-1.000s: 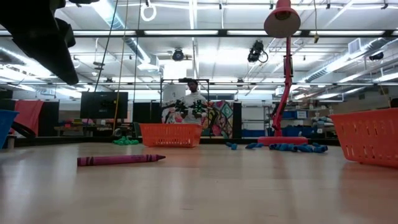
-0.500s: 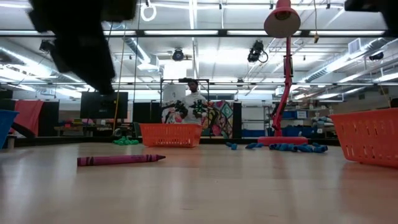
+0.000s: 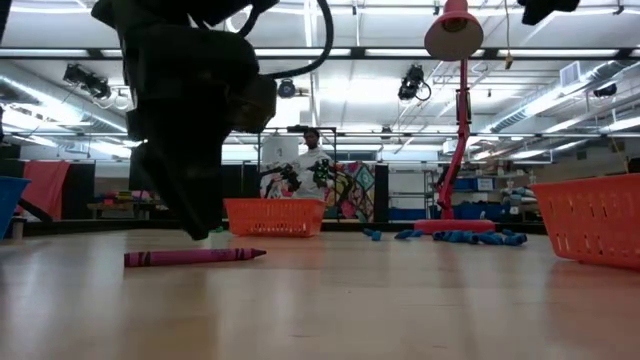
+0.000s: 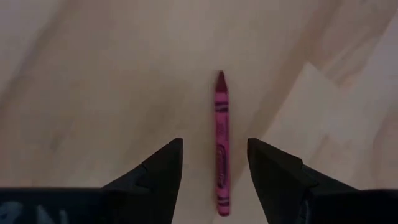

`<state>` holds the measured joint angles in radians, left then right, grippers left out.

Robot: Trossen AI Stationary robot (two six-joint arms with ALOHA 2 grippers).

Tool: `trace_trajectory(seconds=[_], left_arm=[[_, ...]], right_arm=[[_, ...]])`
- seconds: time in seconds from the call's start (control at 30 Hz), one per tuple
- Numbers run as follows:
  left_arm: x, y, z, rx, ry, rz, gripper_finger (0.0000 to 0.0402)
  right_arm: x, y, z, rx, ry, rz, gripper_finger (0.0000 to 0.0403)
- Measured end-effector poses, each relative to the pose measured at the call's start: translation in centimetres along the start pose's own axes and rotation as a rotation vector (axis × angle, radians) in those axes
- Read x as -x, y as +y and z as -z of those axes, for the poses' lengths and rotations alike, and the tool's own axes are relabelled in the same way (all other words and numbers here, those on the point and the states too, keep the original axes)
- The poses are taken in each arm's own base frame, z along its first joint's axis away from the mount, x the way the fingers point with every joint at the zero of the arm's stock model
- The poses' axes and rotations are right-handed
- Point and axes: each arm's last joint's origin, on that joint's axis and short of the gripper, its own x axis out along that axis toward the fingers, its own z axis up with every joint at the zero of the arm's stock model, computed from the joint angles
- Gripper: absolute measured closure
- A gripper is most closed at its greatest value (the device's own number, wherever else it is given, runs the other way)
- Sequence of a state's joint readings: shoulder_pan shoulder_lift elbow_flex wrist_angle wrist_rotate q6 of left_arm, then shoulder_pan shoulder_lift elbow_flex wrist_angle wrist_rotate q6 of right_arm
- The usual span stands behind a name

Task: Sort crayons
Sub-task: Put the red crayon into the red bin

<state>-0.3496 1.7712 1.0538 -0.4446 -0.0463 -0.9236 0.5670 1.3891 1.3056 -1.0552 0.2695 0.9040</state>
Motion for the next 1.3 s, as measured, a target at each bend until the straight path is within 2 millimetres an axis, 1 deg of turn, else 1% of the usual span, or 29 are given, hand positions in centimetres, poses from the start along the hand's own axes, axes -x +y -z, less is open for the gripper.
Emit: trace_trajectory(seconds=[0.1, 0.17, 0.3, 0.57, 0.7, 0.8, 0.9, 1.03, 1.13, 1.2, 1.3], left_arm=[[-0.5, -0.3, 0.3, -0.01, 0.015, 0.009, 0.021], [-0.8, -0.2, 0.7, -0.015, 0.027, -0.018, 0.0211], [-1.6, -0.4, 1.0, -0.03, 0.025, -0.026, 0.0227], [-2.3, -0.7, 2.2, -0.078, 0.001, -0.11, 0.0299], [-2.3, -0.6, 2.6, -0.066, -0.018, -0.152, 0.035], [-2.3, -0.6, 2.5, -0.04, -0.028, -0.152, 0.0383], [-2.4, -0.5, 2.2, 0.003, -0.042, -0.147, 0.0387], [-2.3, -0.2, 1.5, 0.074, -0.06, -0.139, 0.0375], [-1.9, -0.1, 0.9, 0.094, -0.092, -0.117, 0.0375], [-1.4, 0.2, 0.4, 0.105, -0.14, -0.134, 0.0376], [-0.3, 0.5, -0.6, 0.133, -0.202, -0.123, 0.0375]], right_arm=[[0.0, -0.2, -0.2, 0.025, -0.024, 0.019, 0.0245], [-0.1, -0.2, -0.4, 0.032, -0.042, 0.024, 0.0245], [-0.1, -0.2, -0.8, 0.055, -0.07, 0.02, 0.0245], [-0.3, -0.5, -1.6, 0.054, -0.096, 0.012, 0.0245], [-0.4, -0.5, -1.9, 0.044, -0.107, 0.006, 0.0245], [-0.4, -0.6, -1.9, 0.041, -0.109, 0.006, 0.0245], [-0.4, -0.6, -1.9, 0.04, -0.109, 0.006, 0.0245], [-0.4, -0.6, -1.9, 0.04, -0.109, 0.007, 0.0245], [-0.4, -0.6, -1.9, 0.039, -0.109, 0.006, 0.0245], [-0.4, -0.6, -1.9, 0.037, -0.109, 0.006, 0.0245], [-0.4, -0.6, -1.9, 0.037, -0.108, 0.006, 0.0245]])
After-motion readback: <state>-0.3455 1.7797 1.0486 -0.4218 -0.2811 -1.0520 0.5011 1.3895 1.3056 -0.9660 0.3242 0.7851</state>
